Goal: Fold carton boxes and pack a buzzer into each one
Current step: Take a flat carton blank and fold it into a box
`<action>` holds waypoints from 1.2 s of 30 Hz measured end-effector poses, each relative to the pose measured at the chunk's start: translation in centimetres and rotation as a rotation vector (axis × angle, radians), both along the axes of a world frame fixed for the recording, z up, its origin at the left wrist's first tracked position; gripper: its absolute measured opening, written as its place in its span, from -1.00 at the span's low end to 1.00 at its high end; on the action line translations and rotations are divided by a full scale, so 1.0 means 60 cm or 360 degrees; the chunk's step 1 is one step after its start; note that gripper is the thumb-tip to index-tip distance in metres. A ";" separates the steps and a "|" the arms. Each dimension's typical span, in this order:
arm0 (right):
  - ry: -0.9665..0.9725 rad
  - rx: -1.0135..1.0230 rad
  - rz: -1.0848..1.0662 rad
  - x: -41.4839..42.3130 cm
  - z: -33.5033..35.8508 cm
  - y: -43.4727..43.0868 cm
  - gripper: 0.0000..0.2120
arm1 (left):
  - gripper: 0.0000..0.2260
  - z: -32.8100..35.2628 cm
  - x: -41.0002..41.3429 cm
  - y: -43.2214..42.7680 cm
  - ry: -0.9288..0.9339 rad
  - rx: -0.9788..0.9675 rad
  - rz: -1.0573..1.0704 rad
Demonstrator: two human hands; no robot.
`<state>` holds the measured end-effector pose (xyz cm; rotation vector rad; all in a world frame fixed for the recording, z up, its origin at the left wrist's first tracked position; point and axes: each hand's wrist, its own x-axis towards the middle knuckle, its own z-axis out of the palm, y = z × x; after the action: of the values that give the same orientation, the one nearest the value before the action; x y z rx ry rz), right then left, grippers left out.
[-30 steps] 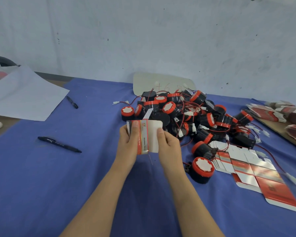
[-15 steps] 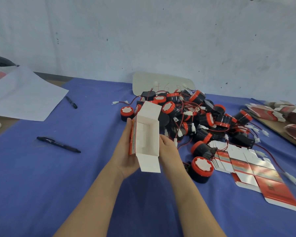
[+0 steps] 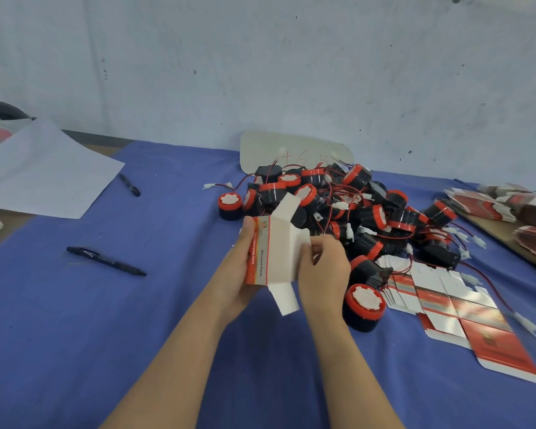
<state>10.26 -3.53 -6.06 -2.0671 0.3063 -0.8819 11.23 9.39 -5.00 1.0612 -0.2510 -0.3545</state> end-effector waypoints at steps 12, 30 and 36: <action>0.0253 0.2031 0.1213 -0.015 0.043 -0.021 -0.65 | -0.51 -0.003 0.018 0.031 0.0228 -0.0483 -0.0020; 0.0800 0.1099 0.0815 -0.002 0.016 0.030 -0.50 | -0.56 -0.005 0.011 0.014 0.0350 -0.0674 -0.0121; 0.0358 0.1293 0.0446 0.003 0.027 0.018 -0.63 | -0.56 -0.005 0.017 0.006 0.0197 -0.0508 0.0122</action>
<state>10.42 -2.48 -4.44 -1.3915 0.4016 -0.2694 12.26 9.72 -5.28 0.7295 -0.1493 -0.2984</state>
